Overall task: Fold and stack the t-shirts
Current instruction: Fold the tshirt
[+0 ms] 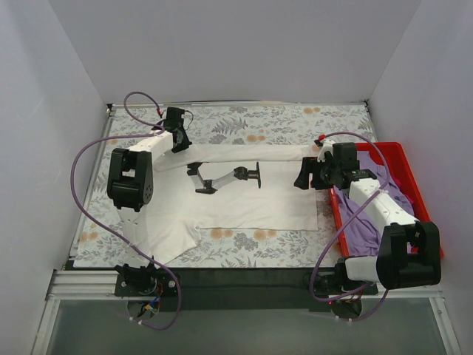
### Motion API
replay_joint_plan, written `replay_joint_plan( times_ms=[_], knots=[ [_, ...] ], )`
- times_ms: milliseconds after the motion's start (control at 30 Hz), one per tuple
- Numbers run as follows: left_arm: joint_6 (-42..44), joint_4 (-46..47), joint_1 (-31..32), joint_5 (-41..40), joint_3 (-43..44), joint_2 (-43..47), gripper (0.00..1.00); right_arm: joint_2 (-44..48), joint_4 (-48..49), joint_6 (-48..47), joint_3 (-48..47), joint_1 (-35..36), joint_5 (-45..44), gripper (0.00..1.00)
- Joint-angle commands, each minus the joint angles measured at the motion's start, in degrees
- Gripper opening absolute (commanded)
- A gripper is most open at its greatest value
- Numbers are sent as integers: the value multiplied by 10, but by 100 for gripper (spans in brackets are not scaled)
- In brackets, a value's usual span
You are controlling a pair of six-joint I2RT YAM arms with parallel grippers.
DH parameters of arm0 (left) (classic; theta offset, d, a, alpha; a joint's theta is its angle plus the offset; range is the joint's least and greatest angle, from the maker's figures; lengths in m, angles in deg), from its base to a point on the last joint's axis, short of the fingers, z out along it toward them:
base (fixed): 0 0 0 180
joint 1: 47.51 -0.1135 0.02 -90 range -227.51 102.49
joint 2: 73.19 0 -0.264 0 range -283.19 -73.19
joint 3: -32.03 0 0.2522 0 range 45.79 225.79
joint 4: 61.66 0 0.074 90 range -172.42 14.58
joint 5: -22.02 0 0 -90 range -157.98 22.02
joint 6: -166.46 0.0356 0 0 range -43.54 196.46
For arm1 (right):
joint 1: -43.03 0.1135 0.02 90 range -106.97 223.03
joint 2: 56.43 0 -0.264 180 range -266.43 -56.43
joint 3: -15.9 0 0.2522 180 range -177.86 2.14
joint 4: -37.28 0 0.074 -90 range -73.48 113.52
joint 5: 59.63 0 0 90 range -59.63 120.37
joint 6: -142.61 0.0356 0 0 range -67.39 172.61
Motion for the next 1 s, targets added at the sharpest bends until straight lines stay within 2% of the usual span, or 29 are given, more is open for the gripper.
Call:
replay_joint_plan(
  times_ms=[0, 300, 533, 867, 967],
  knots=[
    [-3, -17, 7, -15, 9, 37, 0, 16, 4, -10, 3, 2, 11, 63],
    [-74, -89, 13, -11, -26, 103, 0, 22, 0, -13, -3, 2, 25, 64],
    [-170, -90, 16, 43, -158, 197, 3, 32, -5, -11, 3, 3, 45, 64],
    [-272, -61, 49, 157, -334, 301, 14, 26, -4, -15, 6, 3, 54, 64],
    [-281, -54, 50, 170, -379, 335, 22, 25, -5, -17, 3, 2, 56, 64]
  ],
)
